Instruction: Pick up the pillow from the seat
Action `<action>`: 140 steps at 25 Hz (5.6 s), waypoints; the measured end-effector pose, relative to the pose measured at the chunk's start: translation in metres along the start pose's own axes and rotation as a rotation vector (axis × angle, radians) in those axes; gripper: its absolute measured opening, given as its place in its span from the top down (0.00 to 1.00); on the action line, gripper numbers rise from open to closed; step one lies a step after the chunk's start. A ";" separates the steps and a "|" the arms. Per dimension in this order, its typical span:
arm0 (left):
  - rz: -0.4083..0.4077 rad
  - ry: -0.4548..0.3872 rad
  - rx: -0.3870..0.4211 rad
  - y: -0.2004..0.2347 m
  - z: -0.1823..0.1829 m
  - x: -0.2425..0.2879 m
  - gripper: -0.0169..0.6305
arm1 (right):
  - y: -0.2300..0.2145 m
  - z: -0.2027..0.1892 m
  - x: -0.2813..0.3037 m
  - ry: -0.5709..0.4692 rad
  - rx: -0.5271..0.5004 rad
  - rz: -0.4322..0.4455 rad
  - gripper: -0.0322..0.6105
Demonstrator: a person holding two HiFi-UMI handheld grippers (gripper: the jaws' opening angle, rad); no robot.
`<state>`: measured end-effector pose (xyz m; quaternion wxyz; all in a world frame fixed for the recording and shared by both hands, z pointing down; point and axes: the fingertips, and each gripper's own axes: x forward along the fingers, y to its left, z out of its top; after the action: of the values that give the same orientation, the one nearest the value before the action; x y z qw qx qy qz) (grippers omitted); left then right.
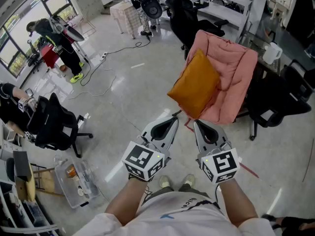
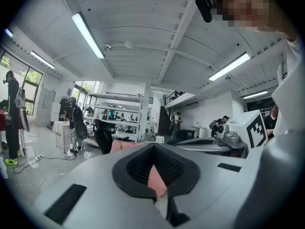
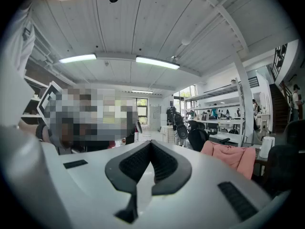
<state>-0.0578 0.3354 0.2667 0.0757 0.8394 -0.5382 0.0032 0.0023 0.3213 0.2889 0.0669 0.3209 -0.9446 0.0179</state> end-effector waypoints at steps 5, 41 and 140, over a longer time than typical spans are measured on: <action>-0.005 -0.006 0.004 -0.002 0.003 0.002 0.96 | 0.000 0.002 0.001 -0.002 -0.013 0.004 0.93; -0.009 0.006 -0.010 -0.033 -0.010 0.076 0.96 | -0.090 -0.015 -0.035 -0.064 0.117 -0.052 0.92; -0.043 0.712 0.044 0.388 -0.414 0.559 0.83 | -0.477 -0.610 0.404 0.387 1.067 -0.248 0.59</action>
<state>-0.1416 -0.2741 0.7726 0.2406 0.7982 -0.4601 0.3055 0.0454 -0.2547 0.9450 0.0690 0.4094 -0.7308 0.5418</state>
